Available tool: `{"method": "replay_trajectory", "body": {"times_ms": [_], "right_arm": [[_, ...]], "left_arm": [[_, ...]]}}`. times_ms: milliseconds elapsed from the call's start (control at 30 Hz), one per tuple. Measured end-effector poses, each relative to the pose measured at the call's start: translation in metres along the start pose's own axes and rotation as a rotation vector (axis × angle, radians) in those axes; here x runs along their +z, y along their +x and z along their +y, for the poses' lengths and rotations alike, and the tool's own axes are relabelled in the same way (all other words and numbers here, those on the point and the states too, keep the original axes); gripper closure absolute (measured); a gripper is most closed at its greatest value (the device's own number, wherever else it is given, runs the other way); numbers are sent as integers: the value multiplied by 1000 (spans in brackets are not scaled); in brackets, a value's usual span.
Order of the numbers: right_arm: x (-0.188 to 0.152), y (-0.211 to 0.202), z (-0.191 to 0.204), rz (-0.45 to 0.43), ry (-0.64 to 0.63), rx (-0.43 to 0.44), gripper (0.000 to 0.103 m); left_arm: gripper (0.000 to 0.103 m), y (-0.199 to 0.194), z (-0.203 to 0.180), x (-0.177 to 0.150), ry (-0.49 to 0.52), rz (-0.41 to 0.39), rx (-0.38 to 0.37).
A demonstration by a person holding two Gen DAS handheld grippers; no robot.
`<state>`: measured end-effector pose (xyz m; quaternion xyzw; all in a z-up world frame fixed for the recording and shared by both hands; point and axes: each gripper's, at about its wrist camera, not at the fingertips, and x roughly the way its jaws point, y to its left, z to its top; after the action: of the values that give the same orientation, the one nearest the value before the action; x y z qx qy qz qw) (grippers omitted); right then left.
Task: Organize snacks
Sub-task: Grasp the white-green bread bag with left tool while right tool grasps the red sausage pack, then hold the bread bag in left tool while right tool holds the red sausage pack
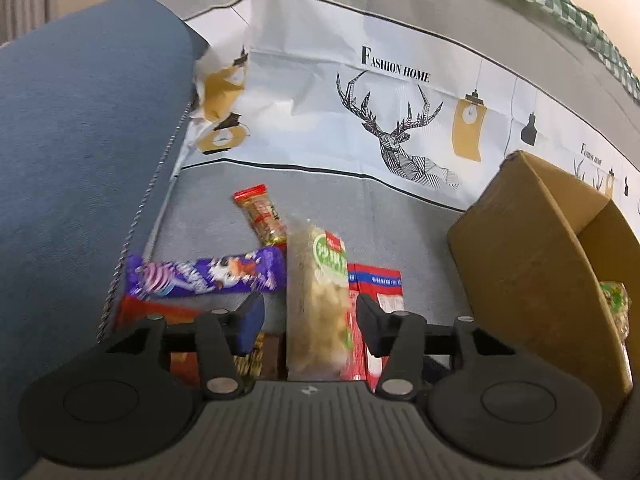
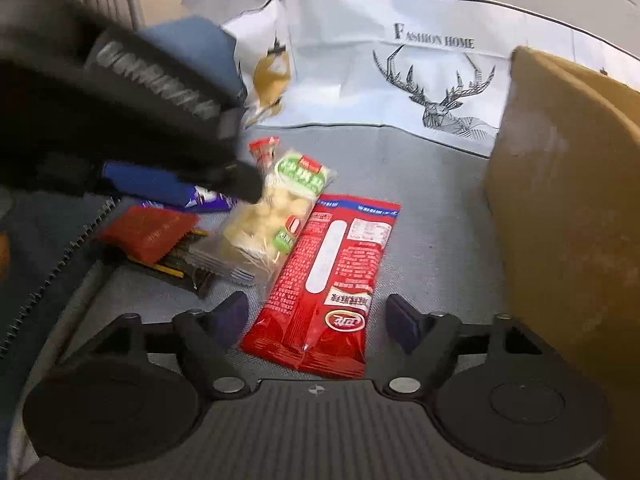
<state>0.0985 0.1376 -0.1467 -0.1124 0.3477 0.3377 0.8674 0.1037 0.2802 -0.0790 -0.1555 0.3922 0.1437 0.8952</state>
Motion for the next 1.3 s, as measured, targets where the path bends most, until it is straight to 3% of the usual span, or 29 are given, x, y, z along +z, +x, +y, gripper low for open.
{"method": "replay_trajectory", "body": {"times_ms": [100,133,167,267,533,700,967,1067,1300], "right_arm": [[1,0,2,2,-25,4,30],[2,-1,1,-2,-30,7,42],[2,-2,1,-6,-45,-3,46],[2,-5,-1,-8,-48,-2,52],[-3,-24,-1,-23,-56,4,62],[-13,-42,-1,6,-57,2,62],[-30,-82,-4,53,-9,55,62],[-37,-98,-3,87,-15,88,62],[-59,-126,7,167,-43,132,60]], "left_arm": [[46,19,-2,6,-6,36,-43],[46,24,-3,6,2,50,-54],[46,28,-6,6,23,59,-51],[56,39,-15,0,90,103,-1],[57,10,-13,-6,86,52,-35],[58,-22,-3,-15,7,51,-43],[58,-65,-2,-41,-12,86,-57],[58,-67,-2,-50,-14,141,-84],[58,-50,-2,-65,20,280,-34]]}}
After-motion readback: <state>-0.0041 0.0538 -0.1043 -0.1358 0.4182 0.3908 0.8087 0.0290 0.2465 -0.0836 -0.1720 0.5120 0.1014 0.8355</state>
